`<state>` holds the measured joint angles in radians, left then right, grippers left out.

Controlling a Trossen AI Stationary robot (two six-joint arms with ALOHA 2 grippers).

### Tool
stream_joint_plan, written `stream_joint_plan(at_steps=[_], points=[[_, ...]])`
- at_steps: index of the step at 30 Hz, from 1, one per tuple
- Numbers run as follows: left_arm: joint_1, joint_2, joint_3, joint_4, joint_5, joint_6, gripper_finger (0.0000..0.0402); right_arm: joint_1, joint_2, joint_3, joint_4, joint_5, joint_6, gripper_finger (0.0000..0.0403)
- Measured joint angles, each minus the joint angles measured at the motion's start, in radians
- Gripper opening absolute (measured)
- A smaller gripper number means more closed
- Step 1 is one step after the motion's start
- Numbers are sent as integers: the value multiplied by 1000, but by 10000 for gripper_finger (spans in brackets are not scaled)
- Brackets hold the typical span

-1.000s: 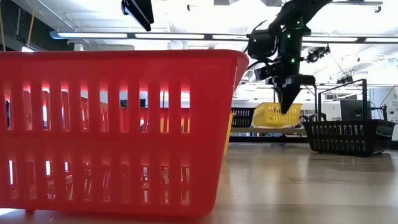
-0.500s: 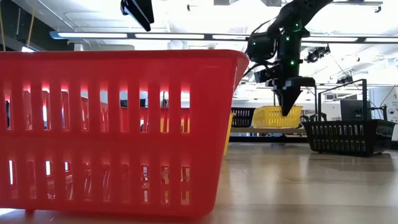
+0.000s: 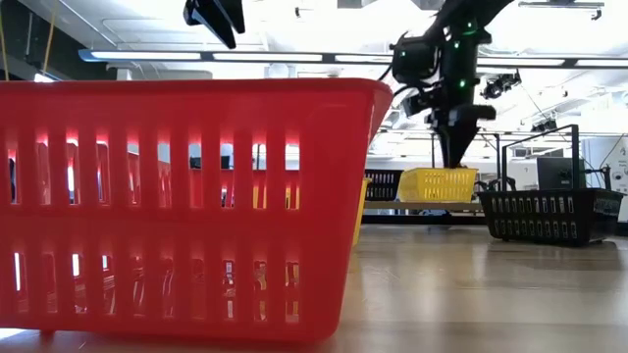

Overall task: Stack baskets on shelf by color
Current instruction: Put the bottom left red basket on the shelf

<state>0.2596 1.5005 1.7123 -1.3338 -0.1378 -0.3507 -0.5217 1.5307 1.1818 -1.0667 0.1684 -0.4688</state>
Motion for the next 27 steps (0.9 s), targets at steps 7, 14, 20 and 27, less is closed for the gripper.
stream_joint_plan(at_steps=[7,14,20,27], points=[[-2,0,0,0,55,-191,209,19,-8,118,-171,-66,194,99],[-91,-1,-4,-6,60,-431,209,140,-8,236,-237,-149,446,99],[-205,-1,-83,-10,80,-518,209,299,-8,300,-234,-250,638,99],[-325,-1,-209,1,78,-682,209,505,-8,305,-221,-252,860,99]])
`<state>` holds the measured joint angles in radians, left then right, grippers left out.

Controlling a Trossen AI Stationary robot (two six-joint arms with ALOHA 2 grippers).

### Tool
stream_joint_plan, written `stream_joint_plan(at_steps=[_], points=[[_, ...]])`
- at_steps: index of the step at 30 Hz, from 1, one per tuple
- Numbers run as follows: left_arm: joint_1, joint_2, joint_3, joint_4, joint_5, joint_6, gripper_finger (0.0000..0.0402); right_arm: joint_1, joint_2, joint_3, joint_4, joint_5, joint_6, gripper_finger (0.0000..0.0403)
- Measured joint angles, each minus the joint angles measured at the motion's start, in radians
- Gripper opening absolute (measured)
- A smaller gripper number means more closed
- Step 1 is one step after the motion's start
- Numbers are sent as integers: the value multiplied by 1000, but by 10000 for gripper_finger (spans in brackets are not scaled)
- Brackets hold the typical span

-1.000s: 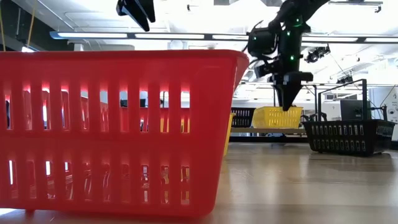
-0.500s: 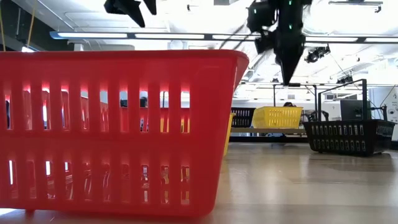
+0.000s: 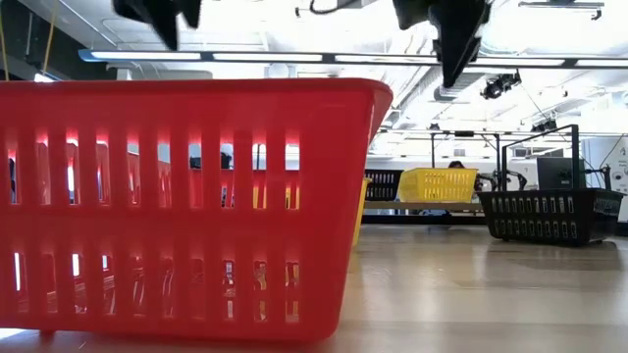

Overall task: Stack baskets on shelf by color
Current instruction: Put the bottom left red basket on the shelf

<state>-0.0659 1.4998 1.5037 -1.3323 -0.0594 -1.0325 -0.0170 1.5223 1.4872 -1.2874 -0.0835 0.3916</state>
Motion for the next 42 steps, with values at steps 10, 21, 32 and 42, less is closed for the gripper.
stream_joint_plan(at_steps=[10,21,32,42], points=[[-159,0,-148,137,-40,-288,209,236,0,0,141,75,205,99],[-265,53,-232,417,-87,-493,209,351,0,0,329,129,233,99],[-295,211,-231,550,-80,-599,209,414,1,0,356,160,203,99],[-297,329,-231,618,-40,-647,209,447,1,0,368,160,203,99]])
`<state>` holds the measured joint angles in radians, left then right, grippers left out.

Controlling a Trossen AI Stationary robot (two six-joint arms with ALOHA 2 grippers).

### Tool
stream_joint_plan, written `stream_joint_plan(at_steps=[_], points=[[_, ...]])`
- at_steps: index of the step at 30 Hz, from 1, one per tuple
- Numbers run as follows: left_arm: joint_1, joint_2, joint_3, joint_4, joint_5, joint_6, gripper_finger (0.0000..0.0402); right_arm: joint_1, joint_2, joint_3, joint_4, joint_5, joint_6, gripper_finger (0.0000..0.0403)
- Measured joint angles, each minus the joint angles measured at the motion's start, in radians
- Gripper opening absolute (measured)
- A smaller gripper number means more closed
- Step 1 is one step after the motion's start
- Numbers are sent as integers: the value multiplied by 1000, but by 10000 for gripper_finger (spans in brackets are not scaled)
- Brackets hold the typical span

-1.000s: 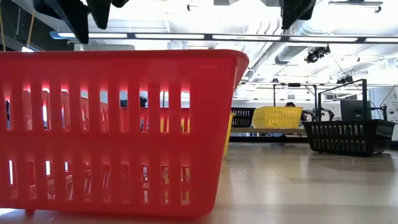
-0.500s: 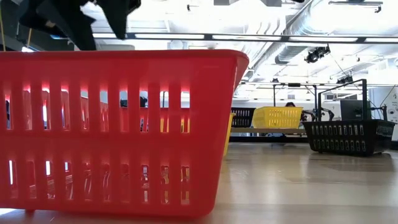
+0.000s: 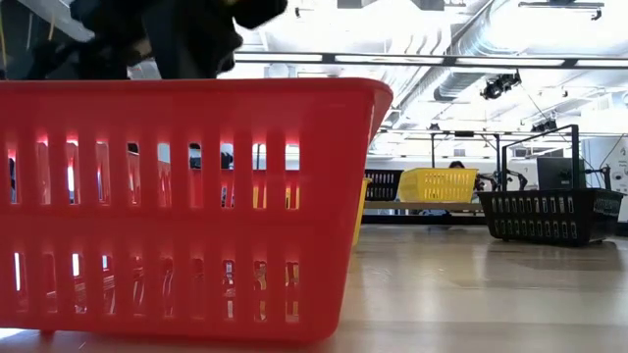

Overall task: Stack baskets on shelf by color
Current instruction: Put the bottom left red basket on the shelf

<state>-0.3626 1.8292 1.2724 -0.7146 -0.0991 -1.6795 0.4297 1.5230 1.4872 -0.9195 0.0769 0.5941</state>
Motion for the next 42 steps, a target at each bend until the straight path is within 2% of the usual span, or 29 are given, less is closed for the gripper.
stream_joint_plan(at_steps=[7,10,17,23,28,33,42], points=[[0,63,1,43,20,-40,207,15,0,0,13,0,0,99],[0,71,1,58,20,-49,192,21,0,0,15,-1,0,99],[0,71,1,131,20,-87,97,56,0,0,38,-10,-55,99],[-10,71,3,212,17,-118,10,104,0,0,116,-11,-169,99],[-24,71,72,213,10,-124,15,135,0,0,172,-14,-236,99],[-25,71,171,188,-73,-120,5,144,0,0,215,-26,-246,99],[47,71,326,15,-114,-95,7,149,0,0,229,-26,-347,99]])
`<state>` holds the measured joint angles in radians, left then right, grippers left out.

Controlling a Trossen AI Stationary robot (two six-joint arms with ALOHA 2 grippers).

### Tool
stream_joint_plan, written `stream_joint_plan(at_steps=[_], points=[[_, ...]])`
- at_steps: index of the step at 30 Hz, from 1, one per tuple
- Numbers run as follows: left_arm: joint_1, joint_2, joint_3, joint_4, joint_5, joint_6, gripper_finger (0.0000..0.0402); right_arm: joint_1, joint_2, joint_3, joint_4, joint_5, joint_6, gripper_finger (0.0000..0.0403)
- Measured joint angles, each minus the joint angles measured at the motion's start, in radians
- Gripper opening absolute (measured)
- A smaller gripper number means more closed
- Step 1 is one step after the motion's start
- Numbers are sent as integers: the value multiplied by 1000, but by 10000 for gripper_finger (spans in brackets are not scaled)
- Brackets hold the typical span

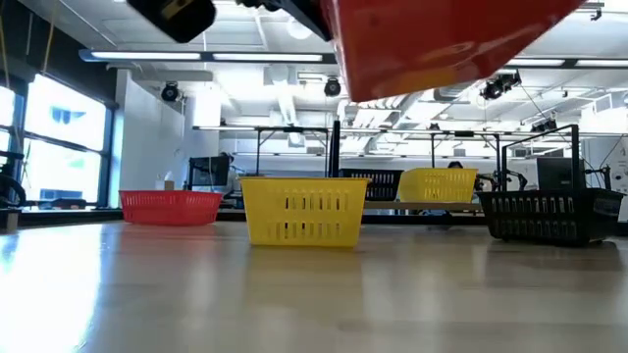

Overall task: Stack baskets on shelf by color
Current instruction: Put the bottom left red basket on the shelf

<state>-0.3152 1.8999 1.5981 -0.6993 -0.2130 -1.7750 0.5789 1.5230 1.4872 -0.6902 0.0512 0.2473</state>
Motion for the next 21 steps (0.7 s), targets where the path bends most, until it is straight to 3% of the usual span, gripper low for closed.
stream_joint_plan(at_steps=[7,21], points=[[96,0,76,-68,87,63,7,0,3,0,-7,-1,-92,99],[226,-1,172,-66,158,148,7,-12,16,0,-121,39,-102,99]])
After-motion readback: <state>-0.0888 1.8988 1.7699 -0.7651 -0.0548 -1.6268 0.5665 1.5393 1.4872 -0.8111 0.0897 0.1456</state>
